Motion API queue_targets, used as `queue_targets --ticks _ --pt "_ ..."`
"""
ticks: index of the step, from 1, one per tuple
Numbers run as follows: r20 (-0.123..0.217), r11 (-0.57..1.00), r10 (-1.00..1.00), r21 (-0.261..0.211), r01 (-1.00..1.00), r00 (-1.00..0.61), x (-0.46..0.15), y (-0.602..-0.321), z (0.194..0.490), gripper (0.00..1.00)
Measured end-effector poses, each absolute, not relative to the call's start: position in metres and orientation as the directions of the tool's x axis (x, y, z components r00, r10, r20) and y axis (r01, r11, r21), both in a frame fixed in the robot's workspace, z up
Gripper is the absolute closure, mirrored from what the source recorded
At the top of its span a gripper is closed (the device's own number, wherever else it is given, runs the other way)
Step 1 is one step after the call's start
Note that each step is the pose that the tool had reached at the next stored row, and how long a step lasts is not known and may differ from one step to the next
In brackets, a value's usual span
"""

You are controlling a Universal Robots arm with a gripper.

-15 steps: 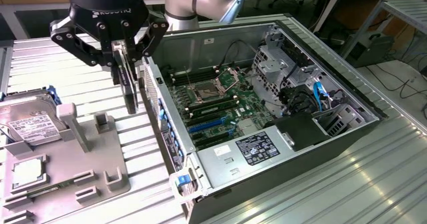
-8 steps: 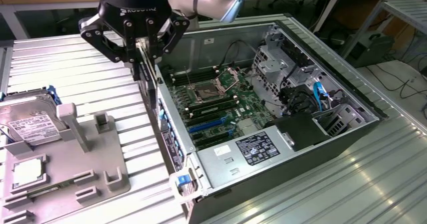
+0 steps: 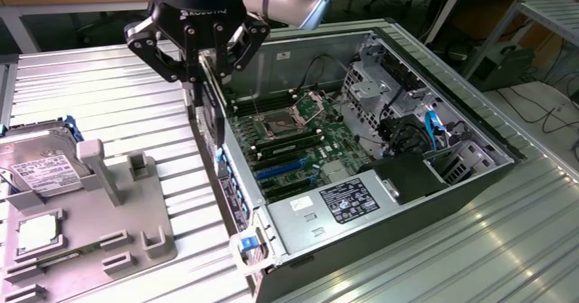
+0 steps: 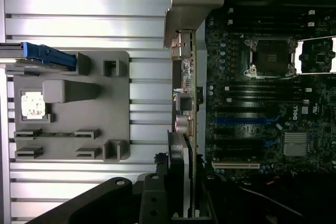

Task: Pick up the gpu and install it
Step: 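Pick up the gpu and move the gpu toward the slot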

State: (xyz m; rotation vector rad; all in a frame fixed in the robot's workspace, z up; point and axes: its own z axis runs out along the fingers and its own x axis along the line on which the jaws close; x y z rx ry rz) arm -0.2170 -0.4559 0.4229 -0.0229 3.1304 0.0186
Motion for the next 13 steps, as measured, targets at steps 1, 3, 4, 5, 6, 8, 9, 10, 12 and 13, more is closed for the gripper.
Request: queue_targets --ticks 1,3,4,5,6,8,9,10,12,13 --pt "-0.011 1.0 -0.015 0.012 -0.015 -1.0 -0.215 -0.456 0.423 0.72" --pt "-0.011 1.0 -0.015 0.012 -0.015 -1.0 -0.211 -0.456 0.423 0.72" --pt "-0.011 1.0 -0.015 0.012 -0.015 -1.0 -0.209 -0.456 0.423 0.72" --pt "-0.011 1.0 -0.014 0.012 -0.015 -1.0 -0.207 -0.456 0.423 0.72" --pt "-0.011 1.0 -0.015 0.012 -0.015 -1.0 -0.205 -0.456 0.423 0.72" --pt "-0.011 1.0 -0.015 0.012 -0.015 -1.0 -0.202 -0.456 0.423 0.72" --pt "-0.011 1.0 -0.015 0.012 -0.015 -1.0 -0.2 -0.456 0.423 0.72" --pt "-0.011 1.0 -0.015 0.012 -0.015 -1.0 -0.199 -0.456 0.423 0.72" --pt "-0.011 1.0 -0.015 0.012 -0.015 -1.0 -0.196 -0.456 0.423 0.72" --pt "-0.011 1.0 -0.015 0.012 -0.015 -1.0 -0.194 -0.456 0.423 0.72"
